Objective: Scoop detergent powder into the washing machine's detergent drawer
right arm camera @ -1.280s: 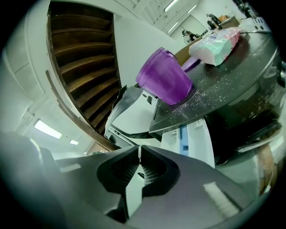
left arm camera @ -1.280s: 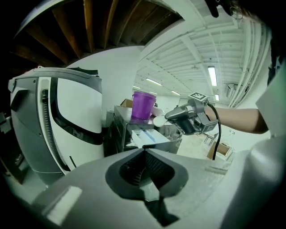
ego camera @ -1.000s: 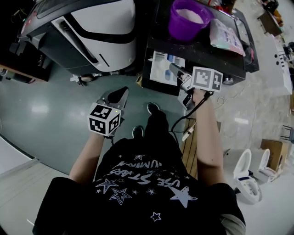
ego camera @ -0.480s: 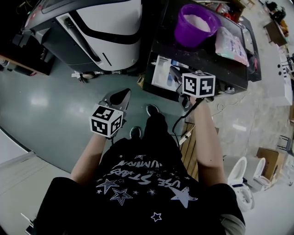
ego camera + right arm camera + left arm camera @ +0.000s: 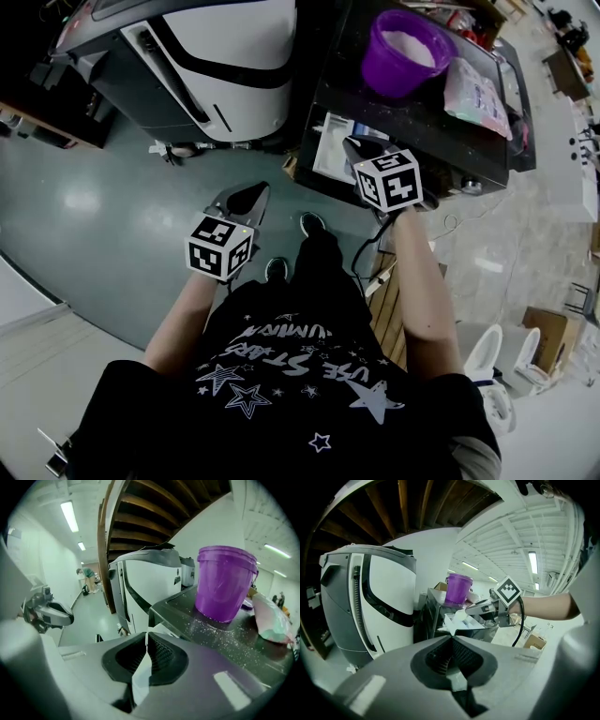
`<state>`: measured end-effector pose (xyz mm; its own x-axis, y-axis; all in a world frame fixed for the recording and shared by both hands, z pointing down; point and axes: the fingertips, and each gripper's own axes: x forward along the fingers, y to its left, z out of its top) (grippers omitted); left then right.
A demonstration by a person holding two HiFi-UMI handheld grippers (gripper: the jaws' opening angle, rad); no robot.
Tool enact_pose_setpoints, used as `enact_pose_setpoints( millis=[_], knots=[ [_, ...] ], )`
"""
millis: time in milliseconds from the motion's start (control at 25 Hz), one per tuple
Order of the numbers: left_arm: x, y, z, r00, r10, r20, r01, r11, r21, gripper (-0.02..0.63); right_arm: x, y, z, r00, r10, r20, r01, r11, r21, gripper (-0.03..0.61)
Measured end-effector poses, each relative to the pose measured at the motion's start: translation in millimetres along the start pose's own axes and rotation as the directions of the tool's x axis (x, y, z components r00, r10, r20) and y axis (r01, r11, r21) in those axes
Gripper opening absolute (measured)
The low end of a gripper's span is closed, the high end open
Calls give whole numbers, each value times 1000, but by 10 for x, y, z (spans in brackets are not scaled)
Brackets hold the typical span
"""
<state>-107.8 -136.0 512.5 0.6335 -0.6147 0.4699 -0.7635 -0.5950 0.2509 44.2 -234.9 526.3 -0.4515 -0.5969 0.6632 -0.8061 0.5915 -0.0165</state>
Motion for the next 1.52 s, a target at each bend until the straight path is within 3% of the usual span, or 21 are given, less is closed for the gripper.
enact_pose_setpoints(
  millis=[200, 440, 760, 1200, 1280, 1360, 1520],
  knots=[
    [-32, 0, -20, 1000, 3, 0, -3, 1000, 0, 2, 32, 50, -41, 999, -46, -25, 42, 986, -162, 37],
    [-57, 17, -14, 1000, 6, 3, -6, 1000, 0, 2, 36, 113, -22, 995, -94, -30, 79, 941, -330, 37],
    [-67, 44, 14, 1000, 8, 17, -8, 1000, 1, 2, 44, 176, -35, 985, -169, -20, 125, 799, -588, 37],
    [-170, 105, 113, 998, 23, 58, -23, 1000, 1, 2, 7, 226, -10, 966, -259, 17, 178, 614, -769, 37],
    [-215, 103, 115, 998, 22, 64, -22, 1000, 4, 2, -5, 246, -19, 963, -269, 18, 185, 613, -768, 37],
    [-266, 104, 89, 998, 20, 66, -20, 1000, 4, 2, -22, 260, -25, 960, -279, 17, 199, 638, -744, 37],
    [-374, 114, -37, 998, 11, 62, -10, 1000, -8, 1, -101, 258, 8, 955, -295, 30, 248, 738, -628, 37]
  ],
)
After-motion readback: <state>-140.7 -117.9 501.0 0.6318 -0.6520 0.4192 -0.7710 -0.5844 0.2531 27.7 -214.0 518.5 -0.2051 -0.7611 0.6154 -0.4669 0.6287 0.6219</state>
